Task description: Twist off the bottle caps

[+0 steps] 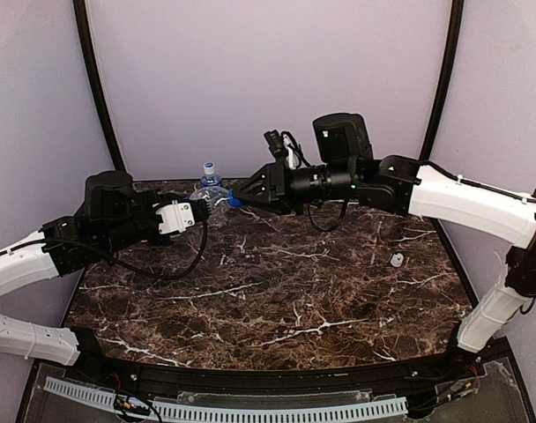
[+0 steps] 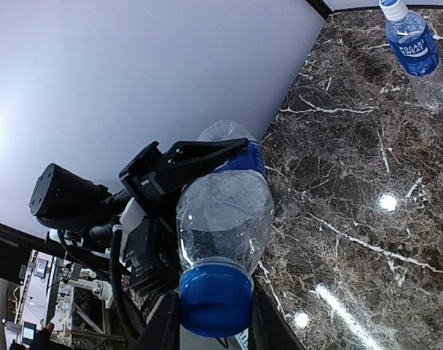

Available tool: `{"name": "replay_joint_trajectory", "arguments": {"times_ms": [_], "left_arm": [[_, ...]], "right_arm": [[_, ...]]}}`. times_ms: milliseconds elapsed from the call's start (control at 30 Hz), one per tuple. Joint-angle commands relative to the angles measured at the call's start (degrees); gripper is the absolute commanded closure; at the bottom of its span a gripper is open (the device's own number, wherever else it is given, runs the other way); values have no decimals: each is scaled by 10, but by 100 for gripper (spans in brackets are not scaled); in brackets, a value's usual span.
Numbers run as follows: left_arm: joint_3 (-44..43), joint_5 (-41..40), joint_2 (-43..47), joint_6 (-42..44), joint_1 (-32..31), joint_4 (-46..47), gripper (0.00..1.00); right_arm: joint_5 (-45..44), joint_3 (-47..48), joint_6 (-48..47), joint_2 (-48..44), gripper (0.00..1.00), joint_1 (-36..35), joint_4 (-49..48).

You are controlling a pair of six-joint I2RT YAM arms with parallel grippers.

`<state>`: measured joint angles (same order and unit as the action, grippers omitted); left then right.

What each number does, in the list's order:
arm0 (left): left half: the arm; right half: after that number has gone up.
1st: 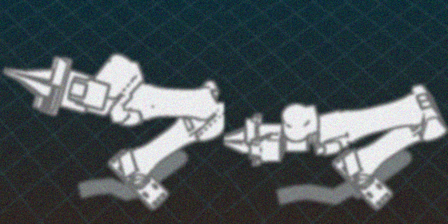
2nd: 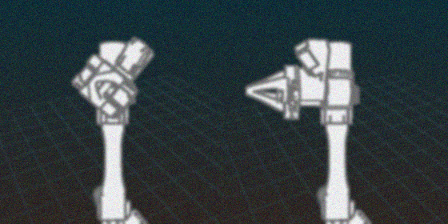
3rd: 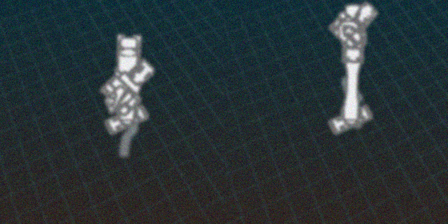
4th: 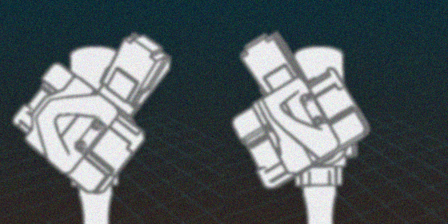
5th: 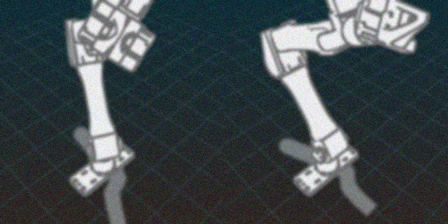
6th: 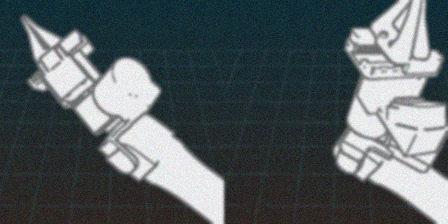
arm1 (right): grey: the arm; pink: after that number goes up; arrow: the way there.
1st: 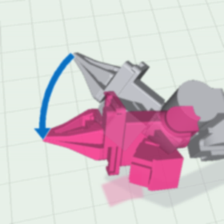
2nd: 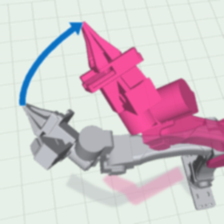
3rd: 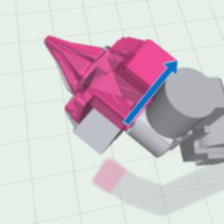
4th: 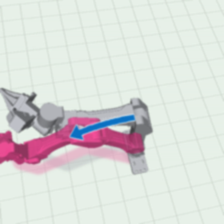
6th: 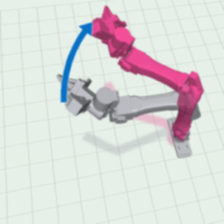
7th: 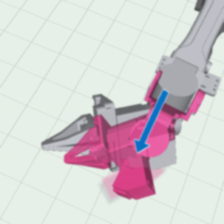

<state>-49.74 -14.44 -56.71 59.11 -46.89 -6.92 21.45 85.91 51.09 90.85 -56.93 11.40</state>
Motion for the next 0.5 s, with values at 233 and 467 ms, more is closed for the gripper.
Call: {"name": "replay_joint_trajectory", "arguments": {"times_ms": [233,467], "left_arm": [[3,1,6,-10,-3,13,69],[-34,127,19,-55,-4,-87,71]], "right_arm": [[63,43,-75,31,100,-1,10],[-77,79,-491,13,100,-100,100]]}}
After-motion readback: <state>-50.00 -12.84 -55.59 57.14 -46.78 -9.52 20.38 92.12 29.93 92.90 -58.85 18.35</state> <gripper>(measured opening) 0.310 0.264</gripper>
